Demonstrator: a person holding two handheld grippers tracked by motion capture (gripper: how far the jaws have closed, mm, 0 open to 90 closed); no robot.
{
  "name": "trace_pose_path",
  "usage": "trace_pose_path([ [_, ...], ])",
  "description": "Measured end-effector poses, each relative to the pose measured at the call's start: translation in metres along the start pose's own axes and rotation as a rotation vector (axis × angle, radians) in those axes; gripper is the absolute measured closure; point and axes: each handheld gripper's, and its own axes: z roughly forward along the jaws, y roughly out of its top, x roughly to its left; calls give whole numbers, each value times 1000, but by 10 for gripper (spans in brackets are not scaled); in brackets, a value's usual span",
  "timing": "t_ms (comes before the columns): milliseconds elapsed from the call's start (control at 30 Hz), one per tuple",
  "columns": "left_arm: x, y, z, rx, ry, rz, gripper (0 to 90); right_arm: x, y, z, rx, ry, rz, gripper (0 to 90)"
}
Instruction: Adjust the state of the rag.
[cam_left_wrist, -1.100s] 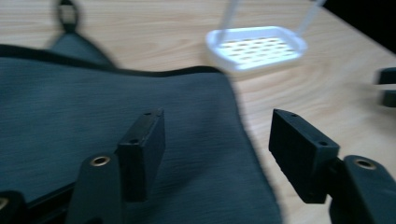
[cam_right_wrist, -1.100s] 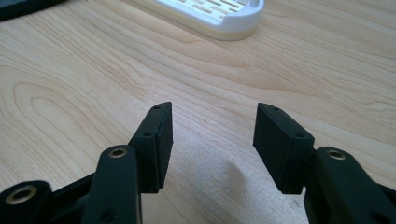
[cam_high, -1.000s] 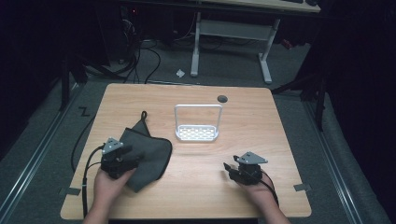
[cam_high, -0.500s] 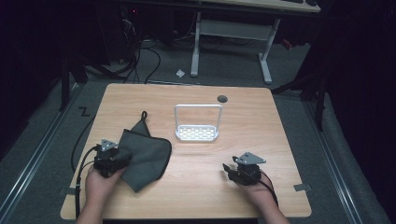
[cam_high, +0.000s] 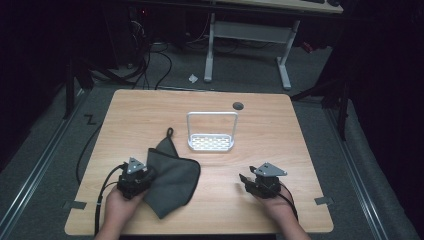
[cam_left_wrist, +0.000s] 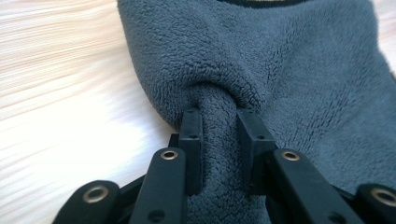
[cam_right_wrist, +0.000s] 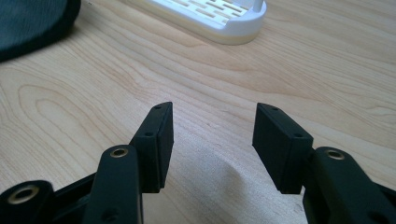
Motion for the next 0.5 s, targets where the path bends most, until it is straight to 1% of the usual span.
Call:
trace_pose_path([
  [100,-24,4,5,0,-83,29,744,0,0,-1,-3,1,1,489],
  [200,-50,8,9,-15,-149,64,745,0,1,-2,-10,0,-5,489],
  [233,-57,9,10,-20,-167,68,745,0,1,-2,-10,0,-5,489],
  [267,-63,10,10,-29,-194,64,746,0,1,-2,-12,0,-4,489],
  [300,-69,11,11,-37,-230,59,746,0,1,-3,-14,-1,-2,490],
  [367,-80,11,14,-52,-275,46,746,-1,1,-3,-18,-1,-1,490],
  [433,-88,11,17,-56,-294,46,744,-1,2,-3,-19,0,-1,490],
  [467,-90,11,19,-54,-297,45,741,-1,2,-3,-19,0,-1,490],
  [500,-91,11,22,-55,-291,46,737,-1,2,-3,-19,1,-3,490],
])
